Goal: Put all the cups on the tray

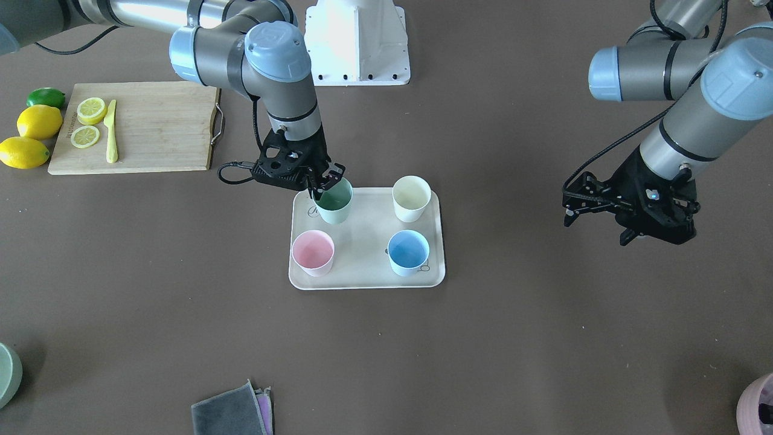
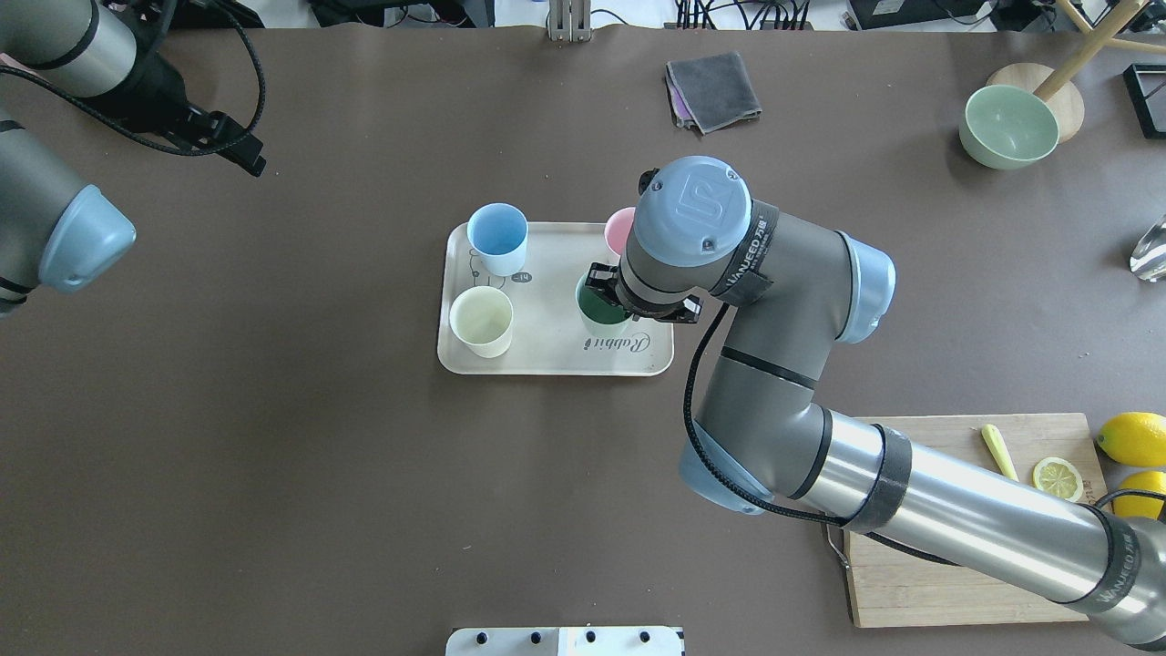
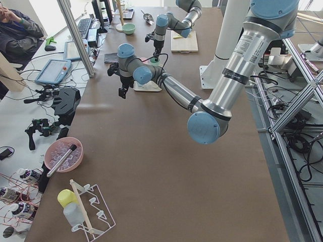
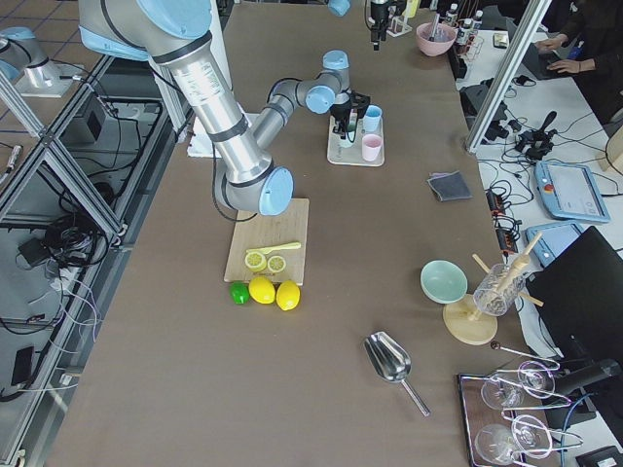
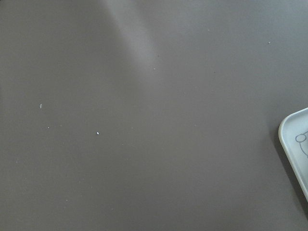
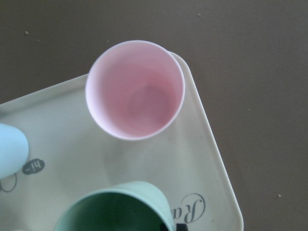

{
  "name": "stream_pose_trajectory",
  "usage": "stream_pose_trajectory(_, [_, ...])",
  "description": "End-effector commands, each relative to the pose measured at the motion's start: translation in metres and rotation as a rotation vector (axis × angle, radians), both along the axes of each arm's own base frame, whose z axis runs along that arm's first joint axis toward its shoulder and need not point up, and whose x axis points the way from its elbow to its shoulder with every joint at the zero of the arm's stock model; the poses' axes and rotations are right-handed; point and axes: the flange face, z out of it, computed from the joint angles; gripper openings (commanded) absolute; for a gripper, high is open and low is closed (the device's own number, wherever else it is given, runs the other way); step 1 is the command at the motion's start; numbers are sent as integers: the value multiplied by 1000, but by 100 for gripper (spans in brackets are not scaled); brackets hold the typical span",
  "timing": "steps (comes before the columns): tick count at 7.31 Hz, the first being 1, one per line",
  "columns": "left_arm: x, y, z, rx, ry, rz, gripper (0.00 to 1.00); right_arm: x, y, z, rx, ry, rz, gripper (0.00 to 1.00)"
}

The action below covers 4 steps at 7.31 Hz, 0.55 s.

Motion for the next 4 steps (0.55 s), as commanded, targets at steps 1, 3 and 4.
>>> stream_pose_trajectory(1, [0,0,1,-1,-1,0,98,-8,0,-3,4,4,-3,24])
stream_pose_trajectory(3, [1,0,2,-3,-2,2,98,-7,-1,-3,28,12,-6,100])
stream_pose_trajectory(4, [0,0,2,-2,-2,1,98,5,-8,-10,52,5,-3,100])
